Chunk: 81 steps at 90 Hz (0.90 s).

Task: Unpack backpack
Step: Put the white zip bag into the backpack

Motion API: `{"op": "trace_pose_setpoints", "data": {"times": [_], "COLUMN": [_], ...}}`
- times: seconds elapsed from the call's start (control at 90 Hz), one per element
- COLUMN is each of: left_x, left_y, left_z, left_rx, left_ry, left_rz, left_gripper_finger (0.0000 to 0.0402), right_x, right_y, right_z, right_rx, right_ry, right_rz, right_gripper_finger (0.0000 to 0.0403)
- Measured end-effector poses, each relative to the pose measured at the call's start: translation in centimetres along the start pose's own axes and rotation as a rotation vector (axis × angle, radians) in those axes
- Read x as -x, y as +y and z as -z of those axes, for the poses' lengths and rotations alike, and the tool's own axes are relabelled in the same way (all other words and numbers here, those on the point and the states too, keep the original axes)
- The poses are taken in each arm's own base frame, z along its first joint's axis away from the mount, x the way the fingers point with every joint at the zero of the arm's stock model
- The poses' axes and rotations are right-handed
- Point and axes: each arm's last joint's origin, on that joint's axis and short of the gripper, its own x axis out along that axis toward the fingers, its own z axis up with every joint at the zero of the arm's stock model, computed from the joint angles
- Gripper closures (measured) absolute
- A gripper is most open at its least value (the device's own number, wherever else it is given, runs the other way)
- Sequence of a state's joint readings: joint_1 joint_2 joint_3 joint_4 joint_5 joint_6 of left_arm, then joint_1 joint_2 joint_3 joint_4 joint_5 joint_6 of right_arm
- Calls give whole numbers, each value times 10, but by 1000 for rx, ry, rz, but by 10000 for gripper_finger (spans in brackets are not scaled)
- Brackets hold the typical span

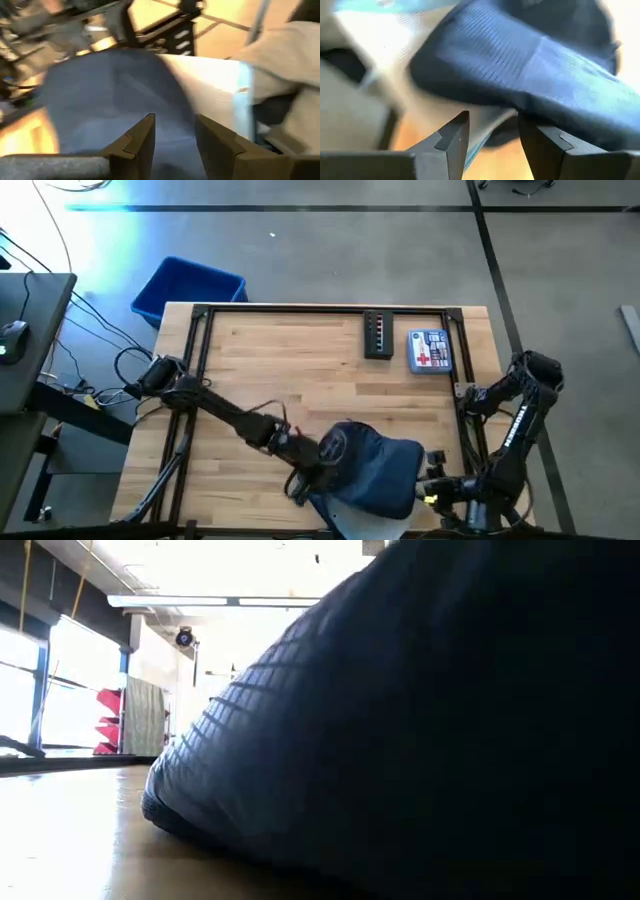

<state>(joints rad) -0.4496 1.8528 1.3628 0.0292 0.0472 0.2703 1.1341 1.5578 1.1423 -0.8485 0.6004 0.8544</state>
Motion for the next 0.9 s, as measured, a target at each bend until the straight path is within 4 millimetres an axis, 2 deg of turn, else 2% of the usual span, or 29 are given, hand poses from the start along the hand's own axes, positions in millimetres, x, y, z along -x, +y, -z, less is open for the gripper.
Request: {"op": "trace_pose_setpoints", "data": {"times": [0.1,0.211,0.411,0.567,0.656,0.733,0.833,0.9], "left_x": [-1,-1,2,3,0,-5,-17,-26], "left_y": [-17,-33,-53,-61,-61,-57,-44,-35], "left_z": [-4,-12,-26,-30,-27,-22,-8,2], "left_rx": [5,-12,-62,-75,-72,-64,-37,-26], "left_ry": [-4,-53,-163,-180,-157,-126,-73,-47], "left_rz": [40,65,87,69,20,-38,-116,-125], "left_gripper_finger": [284,284,284,284,284,284,284,284], "right_x": [-20,-42,-84,-107,-106,-96,-68,-45], "right_y": [-10,-35,-104,-156,-180,-192,-191,-184], "right_z": [-12,-35,-88,-111,-117,-119,-123,-119], "right_rx": [34,3,-224,-227,-212,-173,-136,-101], "right_ry": [-49,-85,-172,-183,-183,-173,-178,-156], "right_rz": [126,248,360,403,413,415,370,281], "right_gripper_finger": [247,247,247,247,247,247,247,247]}}
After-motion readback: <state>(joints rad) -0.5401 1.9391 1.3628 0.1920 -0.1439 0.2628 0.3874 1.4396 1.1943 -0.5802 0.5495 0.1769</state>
